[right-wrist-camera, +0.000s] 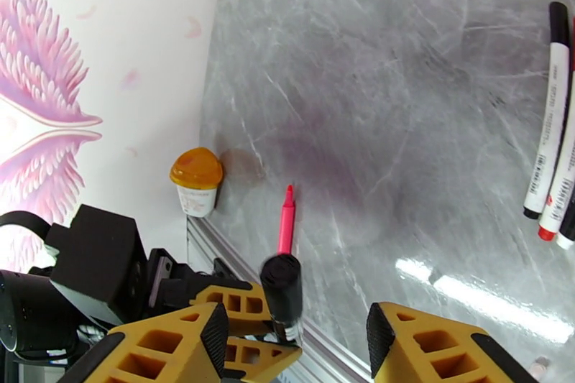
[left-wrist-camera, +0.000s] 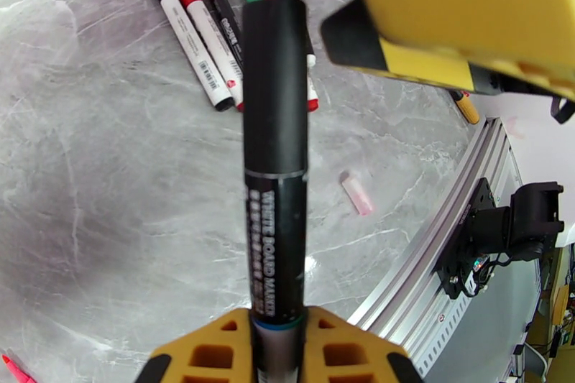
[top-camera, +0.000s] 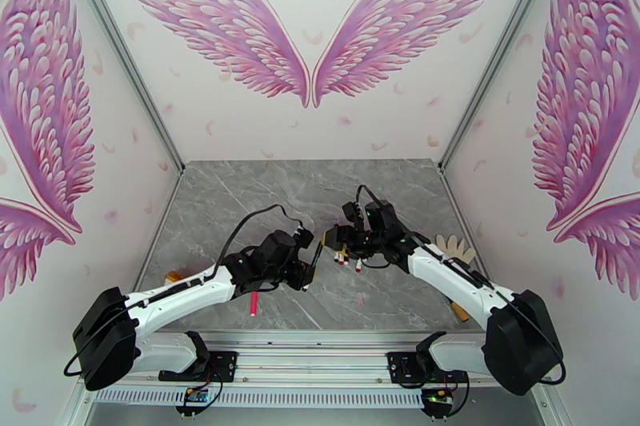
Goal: Open the pen caps
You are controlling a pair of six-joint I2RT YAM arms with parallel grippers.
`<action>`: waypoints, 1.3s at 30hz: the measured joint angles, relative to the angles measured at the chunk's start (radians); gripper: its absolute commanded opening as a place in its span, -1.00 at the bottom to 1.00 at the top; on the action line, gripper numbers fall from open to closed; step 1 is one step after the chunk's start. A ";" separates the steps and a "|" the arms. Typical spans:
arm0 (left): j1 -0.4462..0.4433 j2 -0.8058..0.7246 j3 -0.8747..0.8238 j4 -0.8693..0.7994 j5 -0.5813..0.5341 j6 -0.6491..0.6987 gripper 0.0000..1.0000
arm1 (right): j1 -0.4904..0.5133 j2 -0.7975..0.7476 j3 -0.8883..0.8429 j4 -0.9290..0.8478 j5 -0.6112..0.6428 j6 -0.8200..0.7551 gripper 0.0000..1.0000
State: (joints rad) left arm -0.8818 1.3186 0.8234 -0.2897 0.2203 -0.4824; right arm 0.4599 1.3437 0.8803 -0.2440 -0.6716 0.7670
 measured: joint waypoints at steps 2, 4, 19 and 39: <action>-0.005 0.000 0.000 0.002 0.000 0.001 -0.65 | 0.000 0.019 0.008 0.011 -0.021 0.000 0.05; -0.007 0.000 0.000 0.002 0.001 0.002 -0.66 | 0.000 0.035 0.012 0.018 -0.036 0.000 0.02; -0.015 0.000 0.002 0.011 0.015 0.007 -0.66 | 0.042 0.113 0.038 0.036 -0.065 0.000 -0.31; -0.017 0.000 0.002 0.013 0.019 0.008 -0.66 | 0.060 0.117 0.038 0.047 -0.054 -0.003 -0.49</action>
State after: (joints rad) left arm -0.8986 1.3190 0.8253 -0.2764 0.2398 -0.4747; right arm 0.5201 1.4612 0.9180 -0.1967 -0.7258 0.7635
